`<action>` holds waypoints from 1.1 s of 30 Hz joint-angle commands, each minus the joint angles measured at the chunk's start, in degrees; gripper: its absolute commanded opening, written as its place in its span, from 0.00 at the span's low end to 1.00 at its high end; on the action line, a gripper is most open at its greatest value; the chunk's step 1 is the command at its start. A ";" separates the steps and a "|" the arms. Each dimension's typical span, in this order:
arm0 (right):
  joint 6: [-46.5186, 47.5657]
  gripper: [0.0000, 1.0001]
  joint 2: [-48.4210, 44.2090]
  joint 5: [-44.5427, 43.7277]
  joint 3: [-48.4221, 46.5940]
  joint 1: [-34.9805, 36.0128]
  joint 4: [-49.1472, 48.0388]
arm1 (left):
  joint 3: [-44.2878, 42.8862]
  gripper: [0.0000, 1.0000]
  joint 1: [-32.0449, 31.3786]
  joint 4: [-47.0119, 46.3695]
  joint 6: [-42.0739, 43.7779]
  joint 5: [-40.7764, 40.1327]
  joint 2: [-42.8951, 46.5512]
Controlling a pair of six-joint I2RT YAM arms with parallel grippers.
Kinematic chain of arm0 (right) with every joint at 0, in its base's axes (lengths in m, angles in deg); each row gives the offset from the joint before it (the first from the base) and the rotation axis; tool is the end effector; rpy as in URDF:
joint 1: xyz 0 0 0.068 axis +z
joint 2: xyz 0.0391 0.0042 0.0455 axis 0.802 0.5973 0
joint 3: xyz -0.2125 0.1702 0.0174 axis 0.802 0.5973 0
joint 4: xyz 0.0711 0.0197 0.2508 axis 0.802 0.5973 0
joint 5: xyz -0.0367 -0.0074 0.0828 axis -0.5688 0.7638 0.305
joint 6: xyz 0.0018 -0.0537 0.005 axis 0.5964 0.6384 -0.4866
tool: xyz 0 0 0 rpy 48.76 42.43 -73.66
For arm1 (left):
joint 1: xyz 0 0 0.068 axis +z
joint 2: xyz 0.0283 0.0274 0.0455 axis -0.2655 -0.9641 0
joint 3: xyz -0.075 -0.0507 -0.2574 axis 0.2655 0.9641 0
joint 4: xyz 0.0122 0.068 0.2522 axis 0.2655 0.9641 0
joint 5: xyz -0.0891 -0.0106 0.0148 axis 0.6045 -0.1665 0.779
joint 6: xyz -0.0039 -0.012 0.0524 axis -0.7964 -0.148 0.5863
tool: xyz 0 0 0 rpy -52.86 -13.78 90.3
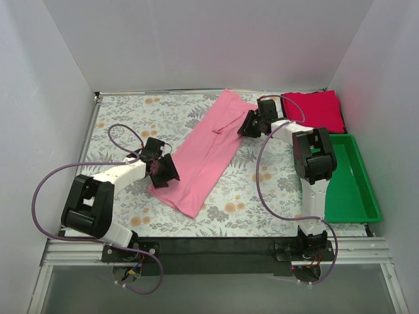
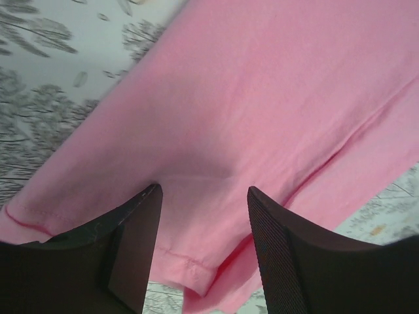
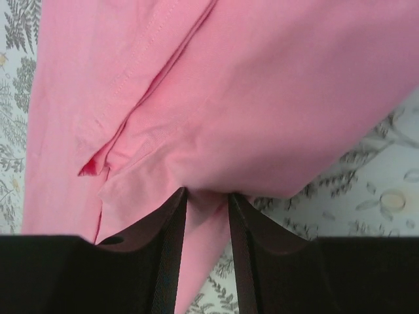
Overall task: Fold and stack the t-shirts
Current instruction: Fold the tshirt
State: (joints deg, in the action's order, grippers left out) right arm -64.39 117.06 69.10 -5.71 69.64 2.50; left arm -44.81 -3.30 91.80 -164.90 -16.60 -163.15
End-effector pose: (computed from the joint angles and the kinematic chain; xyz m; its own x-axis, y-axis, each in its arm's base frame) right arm 0.4405 0.1353 0.1516 -0.7515 0.3580 -0.5542 0.0288 0.8570 0.5145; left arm 0.2512 -0.0877 0.1605 -0.5467 -0.8371 -0.0208 -0.7754 0.5155 -0.3646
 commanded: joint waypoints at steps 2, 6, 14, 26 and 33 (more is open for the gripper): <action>5.78 0.34 7.99 -3.05 -9.18 -3.04 6.33 | 4.58 0.52 -3.79 -2.18 -8.79 8.42 -1.76; 10.35 0.35 10.56 -4.28 -16.39 -4.71 9.94 | 5.46 0.52 -7.84 -3.42 -15.21 11.58 -0.27; 20.28 0.35 4.35 -6.14 -18.10 -5.77 16.01 | 4.76 0.59 -14.44 -3.16 -20.32 11.60 4.73; 16.44 0.38 -24.13 -13.43 8.45 14.41 21.54 | 3.77 0.67 -9.35 11.52 -9.34 -2.39 21.17; 3.60 0.36 -27.24 -16.85 16.55 32.97 23.30 | 9.59 0.63 -2.48 10.64 -4.42 2.18 24.87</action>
State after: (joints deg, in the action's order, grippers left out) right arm -54.09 89.61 55.85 9.44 98.14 22.89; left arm -36.50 -6.47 101.00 -172.55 -15.62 -139.99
